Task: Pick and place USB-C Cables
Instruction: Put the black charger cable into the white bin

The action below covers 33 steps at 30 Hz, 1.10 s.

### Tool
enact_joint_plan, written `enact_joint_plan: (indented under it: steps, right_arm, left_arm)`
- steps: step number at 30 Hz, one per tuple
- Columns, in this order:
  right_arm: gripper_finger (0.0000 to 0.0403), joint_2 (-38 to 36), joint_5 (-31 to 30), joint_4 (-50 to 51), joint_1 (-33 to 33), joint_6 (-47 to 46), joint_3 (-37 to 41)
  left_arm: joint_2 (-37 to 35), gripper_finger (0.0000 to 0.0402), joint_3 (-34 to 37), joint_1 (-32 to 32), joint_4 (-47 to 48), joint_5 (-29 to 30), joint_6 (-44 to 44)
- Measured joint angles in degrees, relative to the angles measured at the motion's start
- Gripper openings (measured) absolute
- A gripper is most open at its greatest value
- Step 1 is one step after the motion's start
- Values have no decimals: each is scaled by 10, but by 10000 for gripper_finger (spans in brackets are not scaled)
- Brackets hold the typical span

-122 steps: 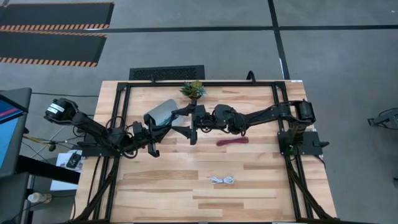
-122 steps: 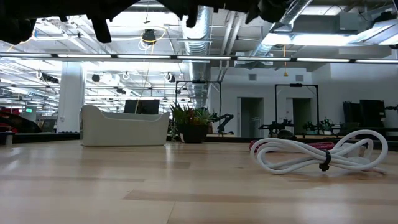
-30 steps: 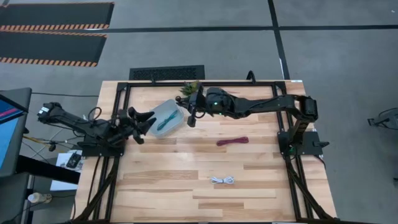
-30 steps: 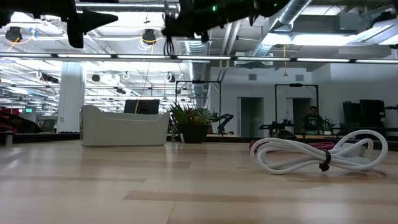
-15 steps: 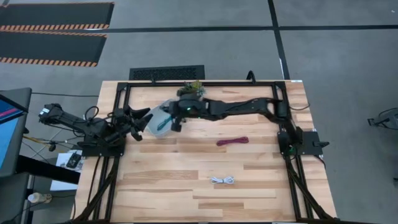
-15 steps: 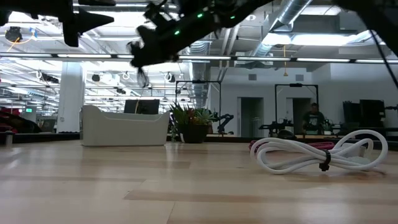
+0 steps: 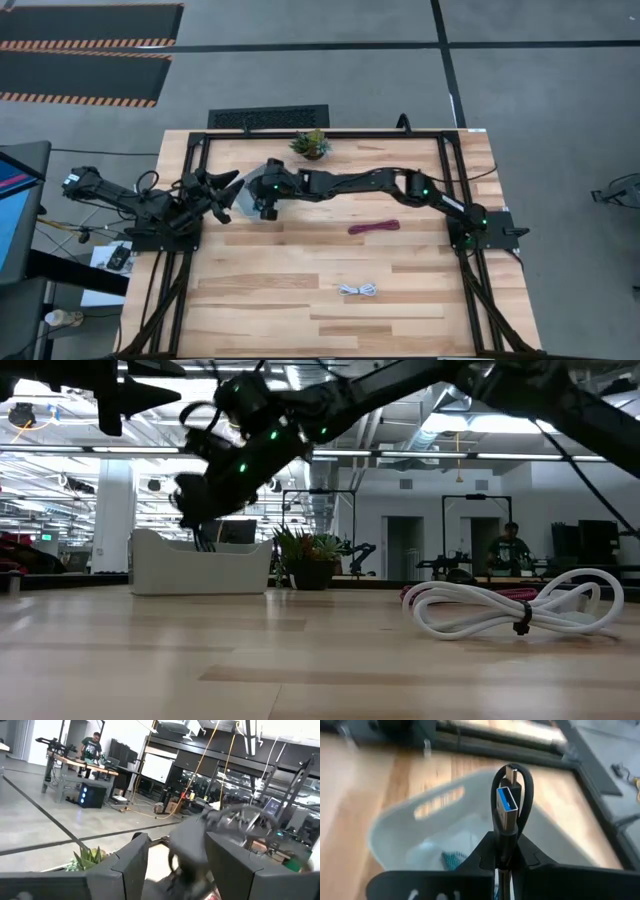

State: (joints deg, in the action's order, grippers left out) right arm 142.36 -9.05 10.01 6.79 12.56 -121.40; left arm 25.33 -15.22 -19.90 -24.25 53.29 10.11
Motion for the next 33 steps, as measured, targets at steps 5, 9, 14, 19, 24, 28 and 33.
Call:
enact_joint_plan:
  steps: [5, 9, 14, 19, 24, 28, 33]
  right_arm:
    - [29, 35, -3, 14, 2, 2, -30]
    - [30, 33, -4, 8, 6, 1, -33]
    - [32, 33, -5, 2, 13, -10, -33]
    - [35, 33, -3, 4, 17, -20, -33]
    - [43, 33, 0, -13, 20, -18, -33]
    - [42, 33, 0, -19, 26, -20, -33]
    - [43, 33, 0, -10, 31, -20, -33]
  left_arm:
    - [0, 182, 0, 0, 0, 1, 2]
    - [0, 182, 0, 0, 0, 2, 3]
    - [0, 182, 0, 0, 0, 6, 7]
    - [0, 182, 0, 0, 0, 16, 7]
    - [0, 182, 0, 0, 0, 16, 11]
    - [0, 182, 0, 0, 0, 16, 11]
    - [0, 182, 0, 0, 0, 16, 6]
